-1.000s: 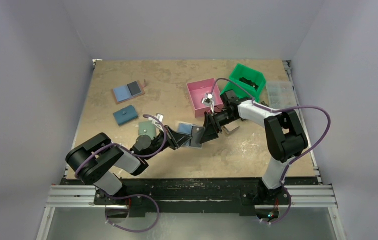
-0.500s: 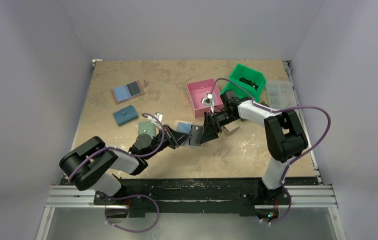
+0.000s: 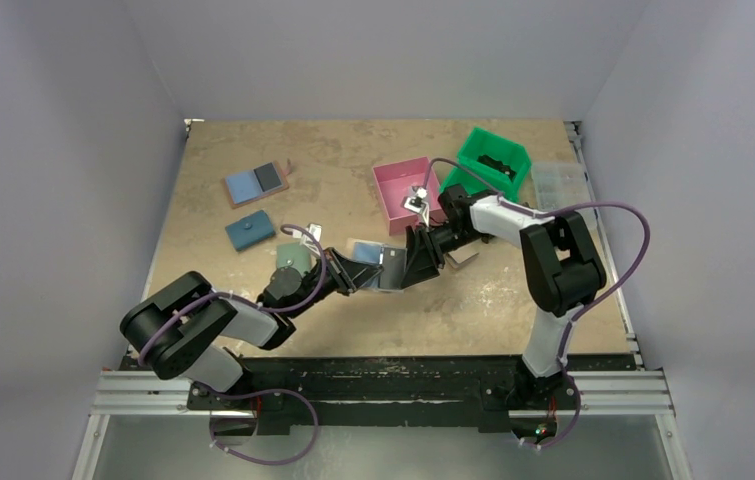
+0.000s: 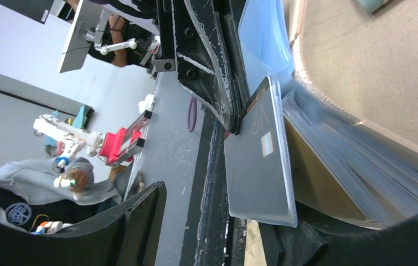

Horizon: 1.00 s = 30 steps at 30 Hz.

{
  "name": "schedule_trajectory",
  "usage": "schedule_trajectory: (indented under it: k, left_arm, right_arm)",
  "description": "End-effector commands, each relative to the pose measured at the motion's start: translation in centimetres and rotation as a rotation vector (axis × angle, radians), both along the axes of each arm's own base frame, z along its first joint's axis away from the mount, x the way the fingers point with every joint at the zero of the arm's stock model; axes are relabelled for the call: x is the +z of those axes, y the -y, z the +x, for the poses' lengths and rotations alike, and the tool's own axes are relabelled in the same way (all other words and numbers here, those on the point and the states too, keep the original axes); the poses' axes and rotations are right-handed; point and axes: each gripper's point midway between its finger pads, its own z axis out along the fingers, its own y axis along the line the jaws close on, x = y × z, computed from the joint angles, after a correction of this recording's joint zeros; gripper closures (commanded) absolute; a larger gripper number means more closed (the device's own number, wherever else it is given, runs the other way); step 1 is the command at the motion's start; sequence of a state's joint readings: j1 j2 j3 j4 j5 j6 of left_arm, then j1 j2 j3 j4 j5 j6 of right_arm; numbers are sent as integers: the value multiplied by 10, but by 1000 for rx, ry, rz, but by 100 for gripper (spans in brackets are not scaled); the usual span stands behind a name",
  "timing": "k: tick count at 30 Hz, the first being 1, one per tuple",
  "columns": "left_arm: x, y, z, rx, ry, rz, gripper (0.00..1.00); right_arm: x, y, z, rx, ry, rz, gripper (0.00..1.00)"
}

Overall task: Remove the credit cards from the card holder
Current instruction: Remove the credit card from the card holder.

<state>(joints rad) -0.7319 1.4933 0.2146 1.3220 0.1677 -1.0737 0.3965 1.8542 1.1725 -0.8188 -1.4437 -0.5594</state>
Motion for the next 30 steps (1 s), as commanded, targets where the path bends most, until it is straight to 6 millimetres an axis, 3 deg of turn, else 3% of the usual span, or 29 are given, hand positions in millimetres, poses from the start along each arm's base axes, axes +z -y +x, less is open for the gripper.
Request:
schedule_trajectory:
  k: [1, 6, 10, 13, 24, 30]
  left_arm:
    - [33, -1, 4, 5, 69, -107, 100]
    - [25, -10, 8, 29, 35, -106, 100]
    - [25, -20, 9, 47, 19, -134, 100]
    - [25, -25, 10, 58, 15, -138, 100]
    - [35, -22, 8, 28, 51, -151, 100]
    - [34, -17, 8, 4, 58, -145, 100]
  right_arm:
    - [20, 0, 0, 5, 22, 83, 38]
    - [22, 2, 1, -1, 35, 80, 42]
    - [18, 7, 6, -17, 51, 48, 27]
    - [16, 11, 11, -40, 53, 32, 25]
    - [14, 12, 12, -47, 39, 25, 26]
    - [13, 13, 11, -46, 29, 23, 32]
